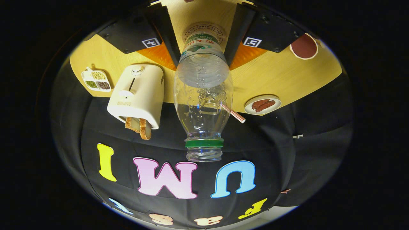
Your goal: Take the bottle from table, then pour the juice into the cup, finally place the bottle on the coaster
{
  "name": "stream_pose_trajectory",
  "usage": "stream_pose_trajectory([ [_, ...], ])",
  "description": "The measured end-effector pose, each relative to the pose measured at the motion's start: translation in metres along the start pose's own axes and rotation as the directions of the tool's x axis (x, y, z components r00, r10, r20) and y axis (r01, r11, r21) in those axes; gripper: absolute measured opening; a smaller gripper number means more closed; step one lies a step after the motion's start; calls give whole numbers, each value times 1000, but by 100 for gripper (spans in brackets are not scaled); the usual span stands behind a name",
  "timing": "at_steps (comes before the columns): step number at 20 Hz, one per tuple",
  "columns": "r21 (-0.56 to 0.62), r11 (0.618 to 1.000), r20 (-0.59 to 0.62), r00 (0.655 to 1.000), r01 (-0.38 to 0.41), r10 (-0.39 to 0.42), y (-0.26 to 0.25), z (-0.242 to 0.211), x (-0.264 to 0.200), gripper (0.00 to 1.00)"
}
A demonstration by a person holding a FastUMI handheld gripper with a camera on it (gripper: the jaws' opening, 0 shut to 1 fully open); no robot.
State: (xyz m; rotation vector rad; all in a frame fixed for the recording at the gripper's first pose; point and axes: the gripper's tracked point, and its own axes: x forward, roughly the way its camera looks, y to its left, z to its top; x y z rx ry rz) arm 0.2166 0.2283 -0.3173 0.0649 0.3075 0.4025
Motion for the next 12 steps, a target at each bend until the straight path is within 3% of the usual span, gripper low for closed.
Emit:
stream_pose_trajectory([
  [6,6,1000,-5,1000,-21,21,2,-4,1,80],
  [12,0,1000,-20,1000,-23,23,2,-12,-2,92],
])
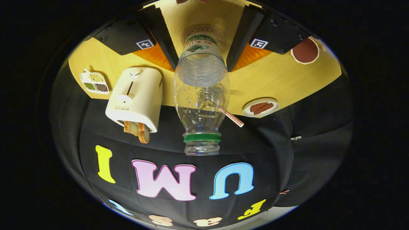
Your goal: Take the bottle from table, then pour the juice into the cup, finally place the bottle on the coaster
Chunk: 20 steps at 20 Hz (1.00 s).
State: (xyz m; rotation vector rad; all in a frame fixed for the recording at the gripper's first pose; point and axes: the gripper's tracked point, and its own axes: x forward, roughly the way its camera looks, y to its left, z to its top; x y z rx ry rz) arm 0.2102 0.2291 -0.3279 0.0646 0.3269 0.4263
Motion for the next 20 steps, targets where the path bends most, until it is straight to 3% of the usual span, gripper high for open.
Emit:
stream_pose_trajectory([
  [3,1,1000,-5,1000,11,-10,-4,-4,-6,100],
  [11,-5,999,13,999,40,-40,-12,7,-58,100],
  [20,-40,991,117,986,124,-119,-36,96,-162,99],
])
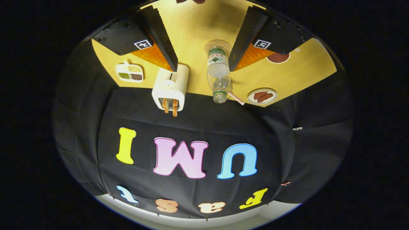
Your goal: Take the bottle from table, then pour the juice into the cup, finally place the bottle on the coaster
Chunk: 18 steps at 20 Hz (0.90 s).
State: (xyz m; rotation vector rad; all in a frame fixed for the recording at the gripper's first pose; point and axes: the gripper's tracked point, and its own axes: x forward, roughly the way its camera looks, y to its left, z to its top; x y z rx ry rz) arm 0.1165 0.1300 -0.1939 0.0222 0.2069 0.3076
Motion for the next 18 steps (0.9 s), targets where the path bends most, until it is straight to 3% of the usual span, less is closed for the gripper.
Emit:
stream_pose_trajectory([
  [11,-49,986,159,976,157,-147,-49,153,-100,98],
  [18,-18,978,201,959,207,-199,-67,187,-138,98],
])
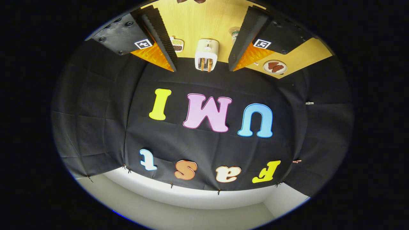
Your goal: Take the bottle from table, then pour the juice into the cup, finally place the bottle on the coaster
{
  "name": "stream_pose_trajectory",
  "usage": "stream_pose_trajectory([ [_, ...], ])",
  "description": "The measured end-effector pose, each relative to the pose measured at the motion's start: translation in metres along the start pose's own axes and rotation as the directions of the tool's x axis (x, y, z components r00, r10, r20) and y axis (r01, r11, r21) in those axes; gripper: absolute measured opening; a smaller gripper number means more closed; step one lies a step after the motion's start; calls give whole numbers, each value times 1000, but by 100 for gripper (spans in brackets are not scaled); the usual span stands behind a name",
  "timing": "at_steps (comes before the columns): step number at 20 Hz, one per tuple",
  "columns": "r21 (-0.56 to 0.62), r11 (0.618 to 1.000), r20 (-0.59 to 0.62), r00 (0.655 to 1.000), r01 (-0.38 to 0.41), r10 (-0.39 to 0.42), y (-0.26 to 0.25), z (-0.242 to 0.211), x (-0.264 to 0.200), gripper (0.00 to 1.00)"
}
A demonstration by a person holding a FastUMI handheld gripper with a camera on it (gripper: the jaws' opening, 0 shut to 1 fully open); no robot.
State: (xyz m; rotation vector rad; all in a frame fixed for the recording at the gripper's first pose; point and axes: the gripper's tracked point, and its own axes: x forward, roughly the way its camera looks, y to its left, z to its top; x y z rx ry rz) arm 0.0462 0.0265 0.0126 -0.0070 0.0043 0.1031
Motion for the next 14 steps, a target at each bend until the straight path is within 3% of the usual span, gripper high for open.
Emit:
stream_pose_trajectory([
  [14,-17,999,-10,999,34,-34,-15,-5,1,98],
])
